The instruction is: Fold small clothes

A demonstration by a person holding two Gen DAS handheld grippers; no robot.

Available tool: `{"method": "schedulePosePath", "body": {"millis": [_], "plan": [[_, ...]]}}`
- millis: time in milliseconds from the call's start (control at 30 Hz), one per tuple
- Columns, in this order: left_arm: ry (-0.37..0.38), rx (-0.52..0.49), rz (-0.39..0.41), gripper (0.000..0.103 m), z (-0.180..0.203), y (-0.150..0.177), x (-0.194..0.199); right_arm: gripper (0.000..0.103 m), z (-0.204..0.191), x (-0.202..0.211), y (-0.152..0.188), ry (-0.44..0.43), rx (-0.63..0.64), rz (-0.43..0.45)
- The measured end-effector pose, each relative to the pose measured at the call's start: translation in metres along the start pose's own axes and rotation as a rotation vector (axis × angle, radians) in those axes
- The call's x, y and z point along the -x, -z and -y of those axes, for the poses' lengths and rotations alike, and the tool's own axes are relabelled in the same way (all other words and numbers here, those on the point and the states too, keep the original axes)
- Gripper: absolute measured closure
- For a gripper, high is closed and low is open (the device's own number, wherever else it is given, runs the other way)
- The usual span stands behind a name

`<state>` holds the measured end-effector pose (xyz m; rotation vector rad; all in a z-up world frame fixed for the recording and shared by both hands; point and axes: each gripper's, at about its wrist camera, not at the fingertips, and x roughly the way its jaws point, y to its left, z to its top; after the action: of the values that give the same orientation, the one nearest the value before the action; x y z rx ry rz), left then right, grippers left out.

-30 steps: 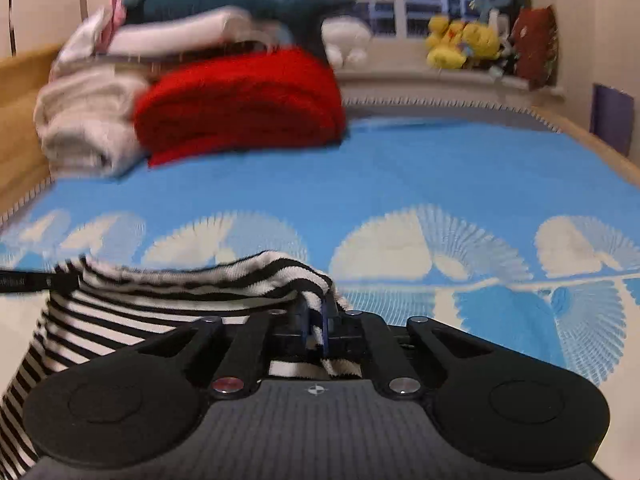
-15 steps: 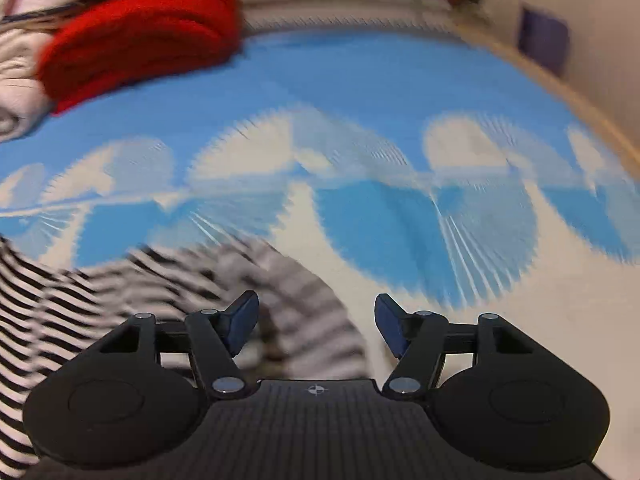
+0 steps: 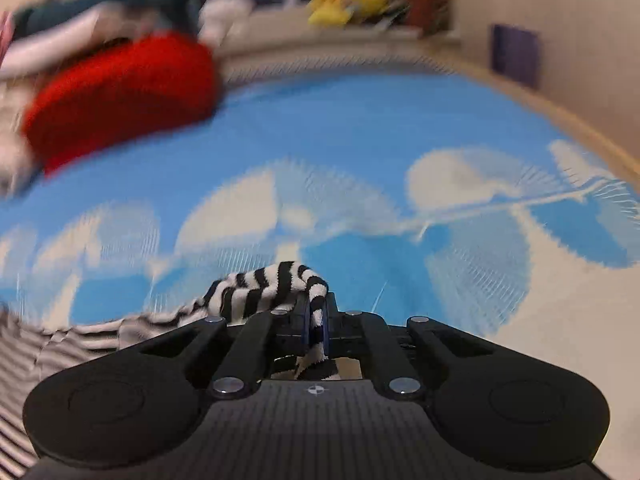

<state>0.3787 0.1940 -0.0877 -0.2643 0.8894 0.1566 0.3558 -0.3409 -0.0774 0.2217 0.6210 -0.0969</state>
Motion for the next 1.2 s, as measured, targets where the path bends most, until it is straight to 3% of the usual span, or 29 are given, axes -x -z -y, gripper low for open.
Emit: {"method": "schedulePosePath", "body": {"millis": [67, 133, 167, 233, 367, 467, 500, 567, 600, 667, 767, 900, 967, 1067, 1133, 1200], "plan": [[-0.016, -0.061, -0.05, 0.101, 0.007, 0.006, -0.007, 0.096, 0.002, -0.012, 0.003, -0.01, -0.016, -0.057], [-0.035, -0.14, -0.126, 0.099, 0.015, 0.014, -0.016, 0.094, -0.001, -0.032, 0.015, -0.003, 0.004, -0.194], [-0.056, -0.169, -0.153, 0.097, 0.018, 0.017, -0.018, 0.087, -0.003, -0.036, 0.02, 0.007, 0.013, -0.224], [-0.061, -0.186, -0.128, 0.091, 0.019, 0.016, -0.006, 0.076, -0.005, -0.036, 0.024, 0.019, 0.022, -0.239], [0.072, -0.187, -0.046, 0.087, 0.021, 0.012, 0.028, 0.06, -0.005, -0.013, 0.01, -0.031, 0.018, -0.202], [0.141, -0.269, -0.103, 0.086, 0.031, 0.025, 0.024, 0.058, 0.0, 0.01, 0.01, -0.058, 0.034, -0.206], [0.135, -0.296, -0.161, 0.084, 0.032, 0.034, 0.015, 0.058, 0.003, 0.016, 0.013, -0.06, 0.033, -0.221], [0.004, -0.346, -0.296, 0.083, 0.03, 0.057, -0.006, 0.058, 0.009, 0.027, 0.023, -0.071, 0.021, -0.269], [-0.064, -0.354, -0.306, 0.079, 0.028, 0.064, -0.005, 0.058, 0.011, 0.032, 0.028, -0.085, 0.018, -0.306], [-0.058, -0.291, -0.259, 0.079, 0.025, 0.059, 0.02, 0.058, 0.014, 0.045, 0.04, -0.095, 0.032, -0.37], [0.036, -0.19, -0.176, 0.071, 0.021, 0.048, 0.075, 0.051, 0.02, 0.073, 0.055, -0.09, 0.074, -0.419], [0.063, -0.204, -0.142, 0.06, 0.011, 0.065, 0.135, 0.046, 0.042, 0.108, 0.073, -0.101, 0.025, -0.443], [0.077, -0.17, -0.15, 0.053, -0.001, 0.082, 0.149, 0.045, 0.056, 0.119, 0.087, -0.095, -0.024, -0.452], [0.089, -0.016, -0.179, 0.053, -0.027, 0.117, 0.141, 0.046, 0.068, 0.12, 0.103, -0.091, -0.134, -0.497], [0.02, 0.031, -0.354, 0.057, -0.036, 0.133, 0.117, 0.045, 0.065, 0.124, 0.101, -0.083, -0.157, -0.438], [0.006, 0.013, -0.313, 0.051, -0.037, 0.132, 0.118, 0.045, 0.059, 0.119, 0.105, -0.072, -0.142, -0.439]]}}
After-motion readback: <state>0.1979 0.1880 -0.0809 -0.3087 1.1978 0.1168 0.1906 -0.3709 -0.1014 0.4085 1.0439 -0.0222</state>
